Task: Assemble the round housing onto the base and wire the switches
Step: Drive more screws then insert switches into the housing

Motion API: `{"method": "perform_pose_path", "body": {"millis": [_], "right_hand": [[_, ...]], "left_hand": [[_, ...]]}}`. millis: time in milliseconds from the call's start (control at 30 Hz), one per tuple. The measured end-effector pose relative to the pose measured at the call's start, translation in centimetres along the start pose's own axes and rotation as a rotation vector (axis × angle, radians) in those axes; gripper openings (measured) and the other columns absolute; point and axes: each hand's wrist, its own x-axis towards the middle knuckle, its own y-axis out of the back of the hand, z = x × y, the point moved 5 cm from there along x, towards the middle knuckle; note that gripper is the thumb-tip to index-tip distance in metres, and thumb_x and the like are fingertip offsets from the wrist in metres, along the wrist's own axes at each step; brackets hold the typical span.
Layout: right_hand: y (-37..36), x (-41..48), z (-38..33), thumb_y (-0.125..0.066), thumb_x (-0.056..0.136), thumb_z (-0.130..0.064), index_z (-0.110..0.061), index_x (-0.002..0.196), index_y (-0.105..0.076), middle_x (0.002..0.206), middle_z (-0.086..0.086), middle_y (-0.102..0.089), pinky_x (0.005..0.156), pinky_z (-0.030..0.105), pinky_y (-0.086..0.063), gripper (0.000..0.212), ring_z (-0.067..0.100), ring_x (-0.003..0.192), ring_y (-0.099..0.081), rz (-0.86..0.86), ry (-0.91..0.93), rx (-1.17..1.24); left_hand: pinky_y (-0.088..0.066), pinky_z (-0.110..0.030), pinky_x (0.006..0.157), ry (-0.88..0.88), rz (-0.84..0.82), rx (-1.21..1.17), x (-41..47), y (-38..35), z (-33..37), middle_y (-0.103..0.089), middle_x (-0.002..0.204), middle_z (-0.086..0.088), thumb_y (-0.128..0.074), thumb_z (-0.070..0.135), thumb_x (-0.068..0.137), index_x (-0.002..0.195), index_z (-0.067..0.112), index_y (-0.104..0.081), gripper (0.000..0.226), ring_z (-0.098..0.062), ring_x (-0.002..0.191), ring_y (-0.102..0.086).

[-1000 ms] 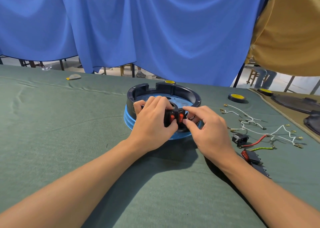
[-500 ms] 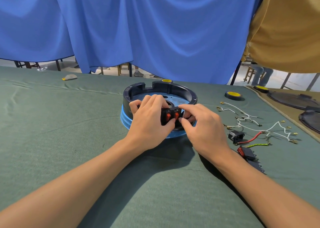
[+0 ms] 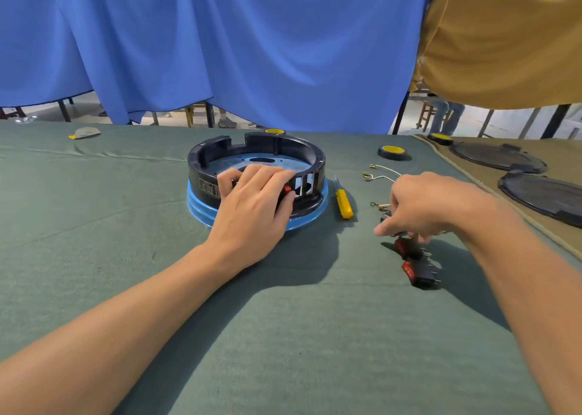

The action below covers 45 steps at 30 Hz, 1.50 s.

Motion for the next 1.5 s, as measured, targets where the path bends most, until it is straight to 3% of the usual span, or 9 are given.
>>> {"method": "perform_pose_path", "body": {"millis": [133, 333, 467, 700, 967, 1033, 1233, 1367, 1500], "right_hand": [[-0.4, -0.6, -0.7, -0.073, 0.078, -0.051, -0.011, 0.076, -0.057, 0.047, -0.002, -0.063, 0.053, 0.024, -0.053, 0.043, 0.015, 0.047, -0.067, -0.122, 0.046, -0.056], [-0.5, -0.6, -0.7, -0.08, 0.077, -0.022, -0.011, 0.077, -0.051, 0.065, 0.007, -0.065, 0.057, 0.032, -0.059, 0.03, 0.021, 0.054, -0.071, -0.156, 0.053, 0.048], [-0.5, -0.5, -0.7, -0.076, 0.077, -0.018, -0.012, 0.076, -0.052, 0.039, -0.002, -0.059, 0.06, 0.032, -0.058, 0.025, 0.02, 0.051, -0.069, -0.156, 0.054, 0.006], [0.1, -0.7, -1.6, -0.065, 0.078, -0.019, -0.015, 0.077, -0.05, 0.07, 0.005, -0.05, 0.064, 0.033, -0.049, 0.016, 0.025, 0.068, -0.056, 0.087, 0.034, -0.18], [1.9, -1.8, -5.7, -0.067, 0.074, -0.018, -0.027, 0.085, -0.069, 0.083, -0.007, -0.067, 0.063, 0.023, -0.05, 0.014, 0.007, 0.074, -0.062, 0.395, 0.381, 0.557], [1.0, -1.7, -6.6, -0.066, 0.074, -0.014, -0.023, 0.089, -0.07, 0.083, -0.004, -0.068, 0.072, 0.03, -0.054, 0.018, 0.014, 0.072, -0.065, 0.47, 0.367, 0.691], [-0.6, -1.0, -7.1, -0.067, 0.074, -0.015, -0.023, 0.088, -0.069, 0.078, -0.01, -0.068, 0.078, 0.026, -0.049, 0.016, 0.013, 0.075, -0.065, 0.642, 0.272, 0.842], [-1.0, -1.2, -7.5, -0.071, 0.076, -0.014, -0.021, 0.088, -0.069, 0.076, -0.012, -0.067, 0.069, 0.004, -0.041, 0.014, 0.005, 0.07, -0.066, 0.696, 0.319, 0.863], [-1.2, -1.5, -8.1, -0.075, 0.077, -0.013, -0.015, 0.087, -0.068, 0.075, -0.008, -0.068, 0.066, 0.007, -0.048, 0.012, 0.006, 0.068, -0.067, 0.73, 0.401, 0.864]], "left_hand": [[-0.025, -0.037, 0.087, -0.002, 0.008, -0.01, 0.0, 0.0, 0.0, -0.068, 0.111, 0.001, -0.059, 0.016, 0.093, 0.114, 0.01, -0.067, 0.023, -0.024, 0.106, -0.059], [-0.03, -0.042, 0.09, 0.012, -0.012, -0.024, -0.1, -0.1, 0.0, -0.067, 0.114, 0.001, -0.058, 0.016, 0.094, 0.117, 0.011, -0.066, 0.025, -0.022, 0.108, -0.057], [-0.029, -0.04, 0.09, 0.012, -0.007, -0.026, 0.0, 0.0, -0.1, -0.067, 0.113, 0.001, -0.058, 0.016, 0.094, 0.117, 0.011, -0.066, 0.025, -0.022, 0.108, -0.057], [-0.025, -0.038, 0.089, 0.014, 0.002, -0.016, -0.1, 0.2, 0.0, -0.068, 0.114, 0.003, -0.058, 0.018, 0.093, 0.117, 0.012, -0.067, 0.026, -0.021, 0.109, -0.058], [-0.037, -0.049, 0.095, 0.079, -0.019, 0.001, -0.1, 0.2, -0.4, -0.069, 0.112, 0.0, -0.058, 0.03, 0.091, 0.112, 0.009, -0.068, 0.031, -0.024, 0.109, -0.057], [-0.04, -0.055, 0.094, 0.096, -0.035, -0.013, 0.0, 0.2, -0.6, -0.069, 0.11, -0.001, -0.057, 0.032, 0.09, 0.111, 0.009, -0.068, 0.033, -0.024, 0.108, -0.058], [-0.042, -0.056, 0.095, 0.109, -0.043, -0.051, 0.1, 0.3, -0.9, -0.069, 0.108, -0.001, -0.057, 0.035, 0.088, 0.11, 0.009, -0.069, 0.036, -0.023, 0.108, -0.058], [-0.042, -0.056, 0.095, 0.111, -0.046, -0.073, 0.2, 0.3, -1.0, -0.07, 0.107, -0.001, -0.056, 0.035, 0.088, 0.109, 0.009, -0.069, 0.037, -0.023, 0.108, -0.058], [-0.042, -0.056, 0.094, 0.104, -0.022, -0.079, 0.2, 0.5, -1.1, -0.071, 0.103, -0.001, -0.058, 0.035, 0.087, 0.106, 0.009, -0.071, 0.035, -0.022, 0.105, -0.06]]}}
